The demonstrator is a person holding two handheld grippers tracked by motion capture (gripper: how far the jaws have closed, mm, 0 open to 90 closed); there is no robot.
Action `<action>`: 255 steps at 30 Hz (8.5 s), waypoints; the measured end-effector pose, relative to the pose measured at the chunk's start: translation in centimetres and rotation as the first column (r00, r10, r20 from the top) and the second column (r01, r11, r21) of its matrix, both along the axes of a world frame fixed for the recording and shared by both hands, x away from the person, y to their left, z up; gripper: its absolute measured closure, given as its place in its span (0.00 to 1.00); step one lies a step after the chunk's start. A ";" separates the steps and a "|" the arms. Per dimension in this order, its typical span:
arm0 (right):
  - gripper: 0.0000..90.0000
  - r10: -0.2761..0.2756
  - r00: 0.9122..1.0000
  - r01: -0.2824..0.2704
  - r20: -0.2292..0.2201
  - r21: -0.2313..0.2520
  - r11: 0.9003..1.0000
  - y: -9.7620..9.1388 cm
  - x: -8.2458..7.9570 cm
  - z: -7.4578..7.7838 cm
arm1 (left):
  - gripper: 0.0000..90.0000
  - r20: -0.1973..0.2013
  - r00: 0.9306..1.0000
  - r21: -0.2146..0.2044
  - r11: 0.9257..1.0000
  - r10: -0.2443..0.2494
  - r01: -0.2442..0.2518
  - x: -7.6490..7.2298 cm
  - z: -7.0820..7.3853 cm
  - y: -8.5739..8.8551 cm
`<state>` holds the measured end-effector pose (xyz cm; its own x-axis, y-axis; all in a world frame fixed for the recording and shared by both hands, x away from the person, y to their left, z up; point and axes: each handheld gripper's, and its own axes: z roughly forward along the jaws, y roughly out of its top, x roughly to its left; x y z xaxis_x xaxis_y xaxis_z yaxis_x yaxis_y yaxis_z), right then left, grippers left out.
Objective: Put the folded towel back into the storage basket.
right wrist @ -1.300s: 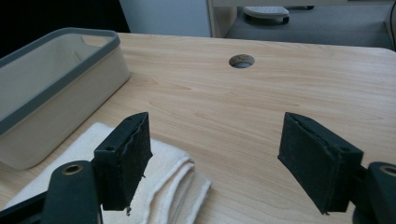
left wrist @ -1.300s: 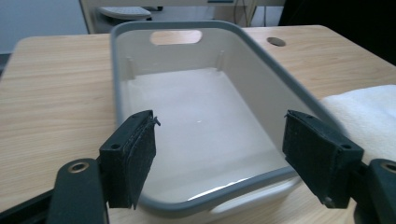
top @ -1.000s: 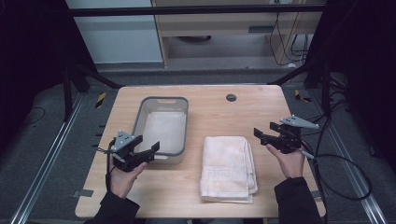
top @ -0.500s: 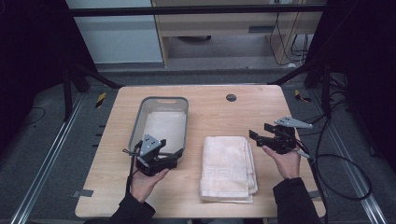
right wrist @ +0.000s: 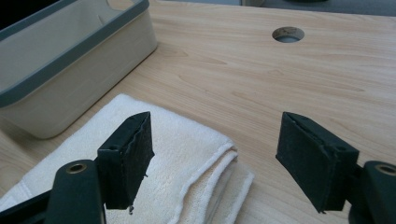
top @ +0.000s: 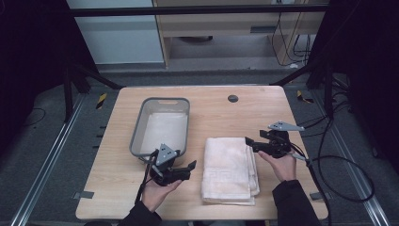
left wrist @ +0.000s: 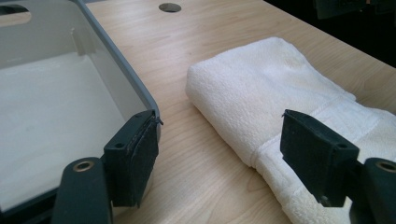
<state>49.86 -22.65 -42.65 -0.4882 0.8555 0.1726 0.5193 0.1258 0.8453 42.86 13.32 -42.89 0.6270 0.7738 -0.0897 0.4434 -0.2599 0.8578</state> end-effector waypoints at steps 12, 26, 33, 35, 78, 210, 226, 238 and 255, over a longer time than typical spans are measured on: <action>0.29 0.035 0.998 -0.037 -0.048 -0.041 0.998 1.3 0.1 -1.4 | 0.30 -0.045 0.998 0.029 0.999 -0.045 0.046 -0.4 -1.4 -1.6; 0.29 0.025 0.995 -0.028 -0.100 -0.032 0.999 0.7 0.2 -3.5 | 0.30 -0.085 0.993 0.070 0.993 -0.088 0.094 -0.5 -3.0 -3.7; 0.29 0.033 0.990 -0.040 -0.136 -0.048 0.998 1.1 0.4 -4.7 | 0.29 -0.117 0.987 0.093 0.988 -0.108 0.119 -0.4 -4.1 -4.9; 0.29 0.030 0.989 -0.037 -0.148 -0.050 0.998 1.3 0.5 -4.9 | 0.29 -0.125 0.986 0.103 0.987 -0.111 0.124 -0.4 -4.5 -5.1; 0.54 0.066 0.951 -0.058 -0.301 0.036 0.998 1.7 1.2 -6.9 | 0.48 -0.290 0.943 0.069 0.979 -0.165 0.193 1.0 -6.6 -6.2; 0.76 0.129 0.989 -0.136 0.072 0.117 0.984 5.4 0.5 9.1 | 0.82 -0.004 0.988 -0.138 0.979 -0.153 0.151 0.8 5.9 0.0; 0.76 0.151 0.982 -0.163 0.112 0.106 0.981 8.1 1.4 11.7 | 0.83 0.026 0.994 -0.185 0.977 -0.106 0.109 1.3 7.7 2.8; 0.76 0.169 0.976 -0.183 0.134 0.102 0.978 10.8 2.5 13.3 | 0.83 0.044 0.998 -0.215 0.975 -0.055 0.063 1.6 8.8 5.3; 0.76 0.173 0.971 -0.190 0.164 0.096 0.977 14.5 3.9 13.8 | 0.83 0.043 0.999 -0.234 0.972 0.027 -0.017 2.5 9.3 8.5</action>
<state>53.74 -8.15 -28.89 -0.6618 0.7297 0.1720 0.3592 0.1073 0.9271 45.31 21.83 -33.61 0.6178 0.7484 -0.2415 0.4058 -0.0403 0.9131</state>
